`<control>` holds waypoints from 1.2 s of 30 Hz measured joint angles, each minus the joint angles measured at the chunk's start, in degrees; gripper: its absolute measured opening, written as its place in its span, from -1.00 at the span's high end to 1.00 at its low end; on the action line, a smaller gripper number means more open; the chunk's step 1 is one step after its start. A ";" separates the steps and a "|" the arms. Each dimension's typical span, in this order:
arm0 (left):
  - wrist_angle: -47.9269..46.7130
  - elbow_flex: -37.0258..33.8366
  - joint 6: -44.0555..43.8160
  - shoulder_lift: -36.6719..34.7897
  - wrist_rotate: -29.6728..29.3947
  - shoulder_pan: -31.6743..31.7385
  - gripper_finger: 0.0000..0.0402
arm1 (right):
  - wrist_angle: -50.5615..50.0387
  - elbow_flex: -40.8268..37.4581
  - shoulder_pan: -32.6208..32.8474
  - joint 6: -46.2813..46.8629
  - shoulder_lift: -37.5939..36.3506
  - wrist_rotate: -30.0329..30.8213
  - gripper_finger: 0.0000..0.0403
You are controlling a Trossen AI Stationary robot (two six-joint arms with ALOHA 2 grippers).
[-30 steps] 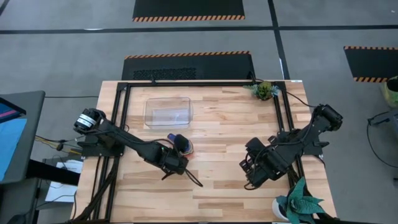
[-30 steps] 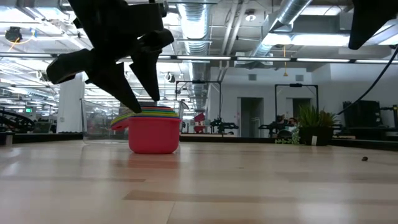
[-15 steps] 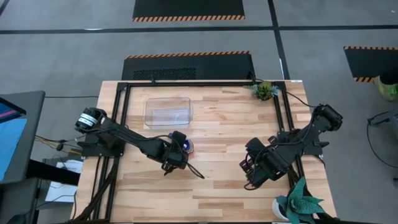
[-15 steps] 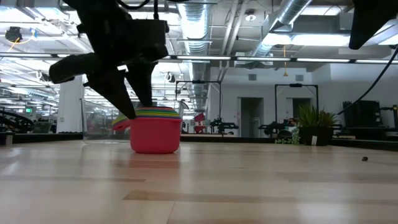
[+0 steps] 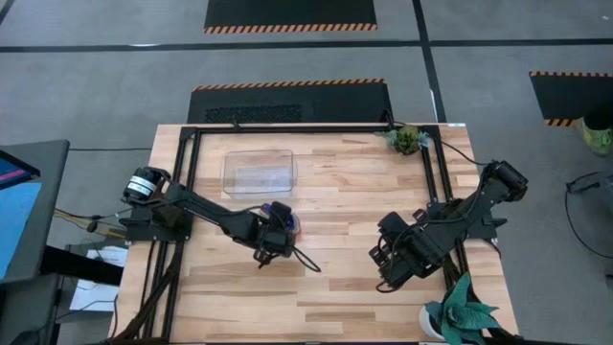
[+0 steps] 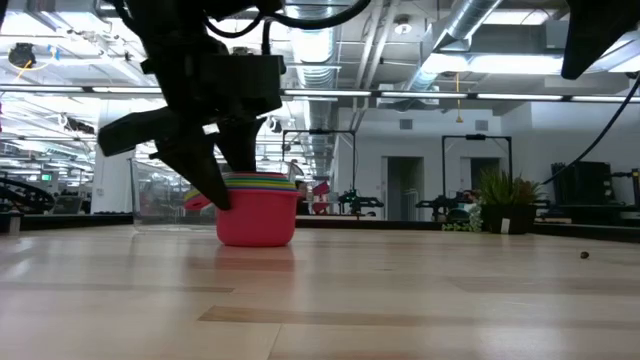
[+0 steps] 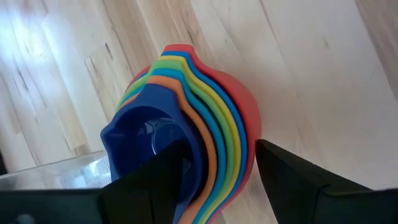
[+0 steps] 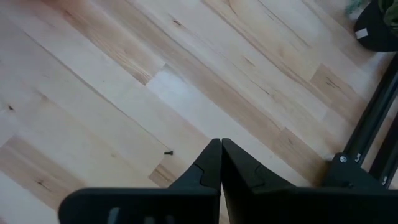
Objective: Nest measuring cups in basket
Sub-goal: Put the stacked measuring cups into the transparent bin
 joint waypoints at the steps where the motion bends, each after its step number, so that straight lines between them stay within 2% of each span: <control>1: 0.35 0.00 -0.45 0.05 0.47 0.28 0.05 | -0.04 0.00 0.00 -0.01 0.00 0.00 0.87; 6: 1.79 0.22 -2.09 1.48 0.82 0.90 0.10 | 0.35 0.00 0.04 -0.04 0.00 -0.02 0.89; 15: 1.92 0.20 -2.83 1.75 0.85 0.66 0.31 | 0.42 0.00 0.04 -0.18 0.00 -2.70 0.87; 25: 2.12 0.17 -3.46 1.79 1.48 0.70 0.63 | 1.74 0.00 0.04 -0.17 0.00 -2.78 0.89; 33: 2.07 0.10 -4.59 1.81 1.21 0.70 0.57 | 2.61 0.00 0.05 -0.17 0.00 -2.80 0.88; 36: 1.53 0.39 -4.79 1.87 1.03 0.72 0.60 | 3.26 0.00 0.05 -0.17 0.00 -2.80 0.89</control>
